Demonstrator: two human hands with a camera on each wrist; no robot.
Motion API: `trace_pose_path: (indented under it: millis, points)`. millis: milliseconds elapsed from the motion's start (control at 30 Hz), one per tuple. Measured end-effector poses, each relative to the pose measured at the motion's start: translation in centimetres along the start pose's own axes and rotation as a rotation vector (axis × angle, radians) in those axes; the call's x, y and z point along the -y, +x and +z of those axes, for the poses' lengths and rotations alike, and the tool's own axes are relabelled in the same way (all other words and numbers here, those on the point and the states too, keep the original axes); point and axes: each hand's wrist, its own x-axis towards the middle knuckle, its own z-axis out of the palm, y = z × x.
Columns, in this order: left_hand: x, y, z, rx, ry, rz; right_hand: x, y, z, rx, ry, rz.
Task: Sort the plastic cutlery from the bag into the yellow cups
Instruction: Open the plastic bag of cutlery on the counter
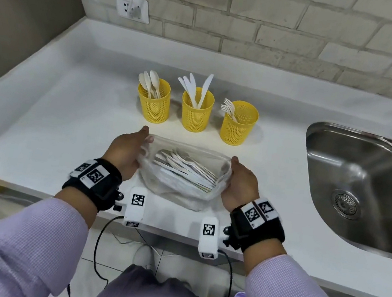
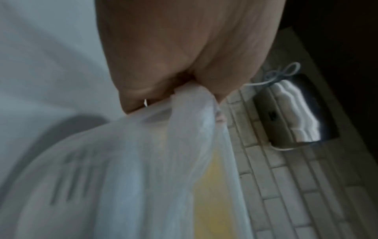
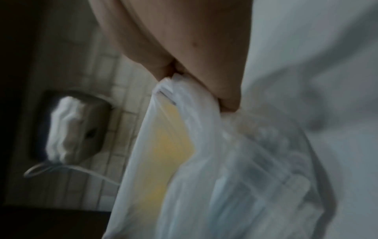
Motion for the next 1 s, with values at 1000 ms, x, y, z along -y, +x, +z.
trace_pose_path:
  millis: [1000]
  points:
    - [3.6,-3.5,-1.2,0.039,-0.105,-0.243,-3.3,-3.7,-1.3,0.031,0.132,0.16]
